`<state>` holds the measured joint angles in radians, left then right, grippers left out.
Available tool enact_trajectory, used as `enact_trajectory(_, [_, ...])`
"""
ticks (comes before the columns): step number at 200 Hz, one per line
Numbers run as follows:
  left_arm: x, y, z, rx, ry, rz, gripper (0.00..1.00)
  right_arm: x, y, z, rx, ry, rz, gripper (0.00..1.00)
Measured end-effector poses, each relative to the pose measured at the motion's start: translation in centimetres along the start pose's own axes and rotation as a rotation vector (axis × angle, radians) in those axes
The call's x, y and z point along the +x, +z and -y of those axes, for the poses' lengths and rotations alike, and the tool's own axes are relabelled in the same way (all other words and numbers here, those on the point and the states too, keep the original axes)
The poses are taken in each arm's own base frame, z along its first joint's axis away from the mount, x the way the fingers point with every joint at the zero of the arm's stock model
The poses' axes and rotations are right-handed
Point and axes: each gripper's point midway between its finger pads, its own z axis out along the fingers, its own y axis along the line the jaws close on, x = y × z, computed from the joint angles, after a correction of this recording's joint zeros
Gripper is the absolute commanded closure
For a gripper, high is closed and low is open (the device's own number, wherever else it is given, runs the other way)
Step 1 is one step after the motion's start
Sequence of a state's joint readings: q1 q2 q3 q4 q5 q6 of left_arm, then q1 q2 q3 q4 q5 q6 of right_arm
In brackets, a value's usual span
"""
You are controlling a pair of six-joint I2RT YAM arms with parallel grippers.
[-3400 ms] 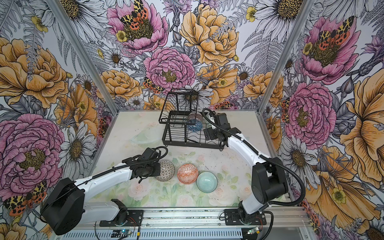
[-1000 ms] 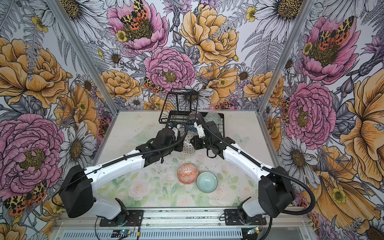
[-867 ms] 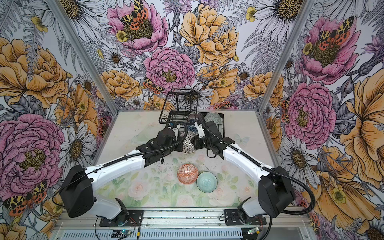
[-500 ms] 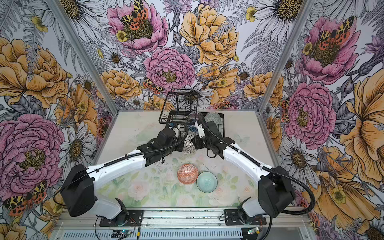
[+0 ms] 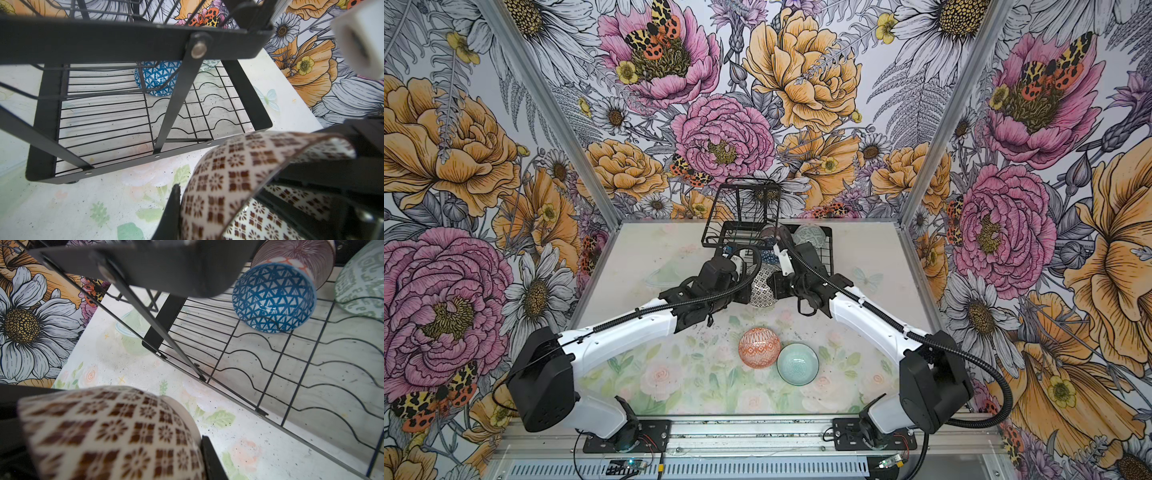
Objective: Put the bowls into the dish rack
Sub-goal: 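Close the right gripper on the brown-white bowl rim beside the left gripper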
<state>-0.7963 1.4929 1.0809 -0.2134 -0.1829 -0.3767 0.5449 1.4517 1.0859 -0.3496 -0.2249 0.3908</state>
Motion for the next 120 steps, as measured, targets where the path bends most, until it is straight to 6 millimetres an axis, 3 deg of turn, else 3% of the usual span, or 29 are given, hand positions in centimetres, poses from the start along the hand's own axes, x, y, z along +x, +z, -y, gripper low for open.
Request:
enact_trajectory(27, [0.0,-0.1,0.8,0.035,0.016,-0.01,0.47,0.2,0.1,0.3,0.016,-0.022,-0.003,1.0])
enact_trajectory(57, [-0.4,-0.4,1.3,0.05,0.045,-0.016,0.3,0.8,0.2,0.9,0.037,-0.036,-0.016,1.0])
enact_trajectory(64, [-0.4,-0.5,1.3,0.048,0.05,-0.02,0.21,0.9,0.3,1.0,0.042,-0.038,-0.018,1.0])
enact_trajectory(120, [0.5,-1.7,0.5,0.018,0.099,-0.079,0.01,1.6,0.2,2.9,0.086,-0.045,-0.03,1.0])
